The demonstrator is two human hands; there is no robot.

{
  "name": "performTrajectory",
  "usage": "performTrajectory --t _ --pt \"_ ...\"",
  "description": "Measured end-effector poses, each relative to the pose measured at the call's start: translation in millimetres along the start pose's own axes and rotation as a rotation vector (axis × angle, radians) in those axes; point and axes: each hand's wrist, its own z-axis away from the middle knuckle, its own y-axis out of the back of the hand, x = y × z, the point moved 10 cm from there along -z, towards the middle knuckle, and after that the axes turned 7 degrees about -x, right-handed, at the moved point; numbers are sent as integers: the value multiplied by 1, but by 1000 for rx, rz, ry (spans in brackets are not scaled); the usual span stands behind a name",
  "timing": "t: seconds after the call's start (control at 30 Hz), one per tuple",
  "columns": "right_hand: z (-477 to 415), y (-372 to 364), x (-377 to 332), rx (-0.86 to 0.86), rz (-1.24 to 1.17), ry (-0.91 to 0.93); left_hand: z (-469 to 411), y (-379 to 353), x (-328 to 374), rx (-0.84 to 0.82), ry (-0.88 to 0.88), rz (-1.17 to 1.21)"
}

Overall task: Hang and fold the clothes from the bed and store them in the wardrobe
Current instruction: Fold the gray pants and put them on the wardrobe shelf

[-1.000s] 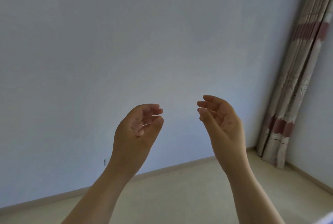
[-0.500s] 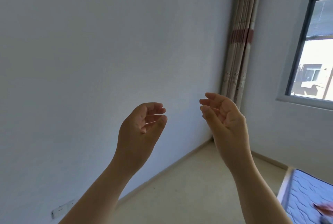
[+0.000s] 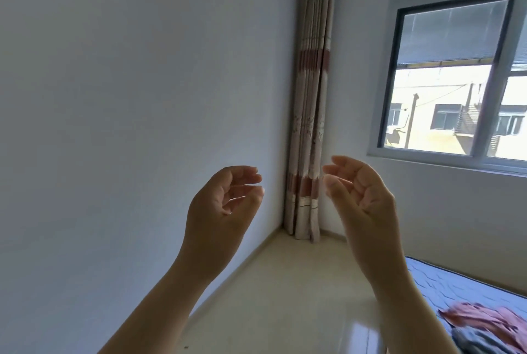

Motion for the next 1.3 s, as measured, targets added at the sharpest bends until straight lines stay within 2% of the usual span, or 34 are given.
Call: performTrajectory --t 0.43,0.7,0.97,1.3 --pt "-69 83 137 215 414 -125 -149 -158 -151 -346 -17 256" --pt "-99 120 205 432 598 -211 -239 -246 -231 -560 -26 436" --pt "-80 203 267 659 697 -330 -254 -383 -280 -779 10 521" --pt "-58 350 329 852 741 -416 -258 -574 -308 -977 57 545"
